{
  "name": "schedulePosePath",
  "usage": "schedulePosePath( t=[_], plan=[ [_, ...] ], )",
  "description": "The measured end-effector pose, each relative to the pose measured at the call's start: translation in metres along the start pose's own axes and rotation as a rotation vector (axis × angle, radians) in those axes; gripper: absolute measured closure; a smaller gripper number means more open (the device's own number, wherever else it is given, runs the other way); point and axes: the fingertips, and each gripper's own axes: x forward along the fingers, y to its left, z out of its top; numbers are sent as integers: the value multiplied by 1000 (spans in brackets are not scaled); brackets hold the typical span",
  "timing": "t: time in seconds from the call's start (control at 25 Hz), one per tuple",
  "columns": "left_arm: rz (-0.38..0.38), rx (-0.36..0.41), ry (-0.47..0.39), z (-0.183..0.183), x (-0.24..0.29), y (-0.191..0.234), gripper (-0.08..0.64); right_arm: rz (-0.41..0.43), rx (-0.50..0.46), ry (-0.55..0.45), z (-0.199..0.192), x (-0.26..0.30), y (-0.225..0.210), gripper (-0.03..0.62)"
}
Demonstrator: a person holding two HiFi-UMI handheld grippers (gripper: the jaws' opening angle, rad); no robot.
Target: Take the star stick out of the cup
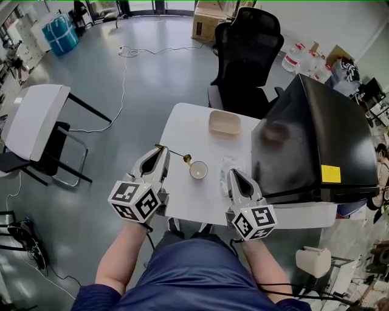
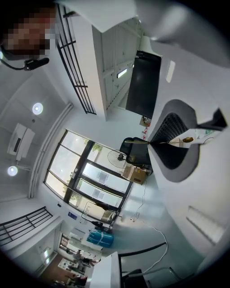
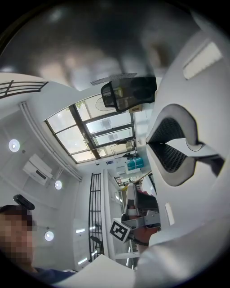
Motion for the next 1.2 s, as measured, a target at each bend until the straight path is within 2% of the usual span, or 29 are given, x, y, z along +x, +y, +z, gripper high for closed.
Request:
schedulePosePath(
  t=[0.32, 1.2],
  plan=[
    [-41, -53, -40, 13, -3, 1, 552, -22, -98, -51, 23, 0, 5, 586],
    [-69, -54, -37, 15, -6, 1, 551, -8, -145, -61, 30, 0, 17, 585]
  ],
)
